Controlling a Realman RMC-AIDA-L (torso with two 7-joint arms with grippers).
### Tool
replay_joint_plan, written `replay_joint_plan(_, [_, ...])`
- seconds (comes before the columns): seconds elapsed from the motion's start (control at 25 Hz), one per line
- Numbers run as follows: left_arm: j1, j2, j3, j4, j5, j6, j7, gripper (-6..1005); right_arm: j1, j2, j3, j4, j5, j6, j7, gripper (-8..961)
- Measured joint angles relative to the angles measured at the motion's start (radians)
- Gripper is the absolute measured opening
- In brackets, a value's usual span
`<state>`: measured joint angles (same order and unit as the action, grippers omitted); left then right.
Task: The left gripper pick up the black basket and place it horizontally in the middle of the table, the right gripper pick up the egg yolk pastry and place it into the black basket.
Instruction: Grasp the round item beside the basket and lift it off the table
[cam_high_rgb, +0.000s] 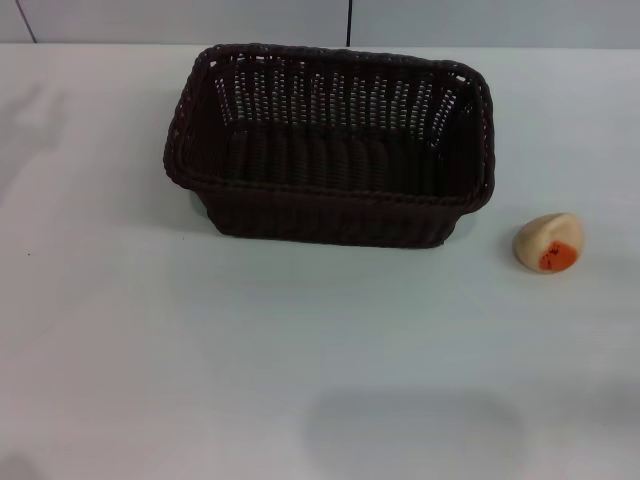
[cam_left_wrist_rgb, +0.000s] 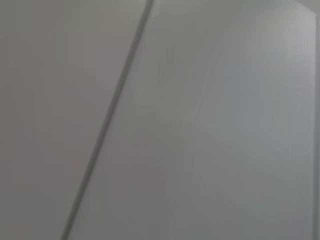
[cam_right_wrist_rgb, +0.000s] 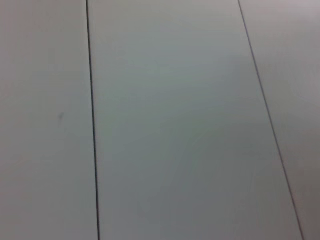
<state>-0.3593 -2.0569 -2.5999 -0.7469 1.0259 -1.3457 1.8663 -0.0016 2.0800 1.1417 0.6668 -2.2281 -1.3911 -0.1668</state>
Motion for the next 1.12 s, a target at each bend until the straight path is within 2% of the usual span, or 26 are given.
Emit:
replay_joint_plan(0.16, [0.01, 0.0, -0.001, 0.06, -0.036, 0.002, 0.086, 383, 0.001, 0.0, -0.011, 0.001, -0.003, 0.002, -0.001, 692])
replay_joint_plan(0.32, [0.014, -0.008, -0.001, 0.163, -0.099, 0.03, 0.294, 383, -0.002, -0.001, -0.031, 0.01, -0.004, 0.03, -0.003, 692])
replay_joint_plan(0.48, [0.015, -0.012, -0.002, 0.215, -0.133, 0.07, 0.444, 382, -0.024, -0.002, -0.057, 0.062, -0.005, 0.09, -0.011, 692])
replay_joint_plan(0.52, [0.016, -0.013, -0.002, 0.232, -0.159, 0.092, 0.507, 382, -0.048, -0.003, -0.07, 0.112, -0.005, 0.132, -0.039, 692])
replay_joint_plan(0.56, [0.016, -0.013, -0.002, 0.232, -0.159, 0.092, 0.507, 382, -0.048, -0.003, -0.07, 0.112, -0.005, 0.132, -0.039, 692])
replay_joint_plan(0.68, [0.017, -0.012, -0.002, 0.241, -0.185, 0.142, 0.588, 382, -0.092, -0.004, -0.094, 0.205, -0.006, 0.2, -0.097, 691])
replay_joint_plan(0.72, [0.017, -0.012, -0.002, 0.24, -0.187, 0.163, 0.609, 382, -0.126, -0.006, -0.115, 0.269, -0.007, 0.244, -0.13, 691])
replay_joint_plan(0.88, [0.017, -0.009, -0.002, 0.228, -0.204, 0.213, 0.648, 382, -0.168, -0.01, -0.137, 0.352, -0.015, 0.325, -0.162, 691])
replay_joint_plan(0.92, [0.017, -0.007, -0.002, 0.228, -0.216, 0.22, 0.65, 382, -0.193, -0.011, -0.141, 0.406, -0.035, 0.406, -0.17, 691])
replay_joint_plan(0.96, [0.017, -0.007, -0.002, 0.228, -0.216, 0.22, 0.65, 382, -0.193, -0.011, -0.141, 0.406, -0.035, 0.406, -0.17, 691])
replay_joint_plan(1.08, [0.017, -0.005, -0.003, 0.228, -0.224, 0.225, 0.65, 381, -0.217, -0.011, -0.142, 0.475, -0.079, 0.523, -0.171, 691])
replay_joint_plan(1.12, [0.017, -0.005, -0.003, 0.228, -0.224, 0.227, 0.651, 381, -0.228, -0.012, -0.142, 0.513, -0.105, 0.6, -0.171, 691])
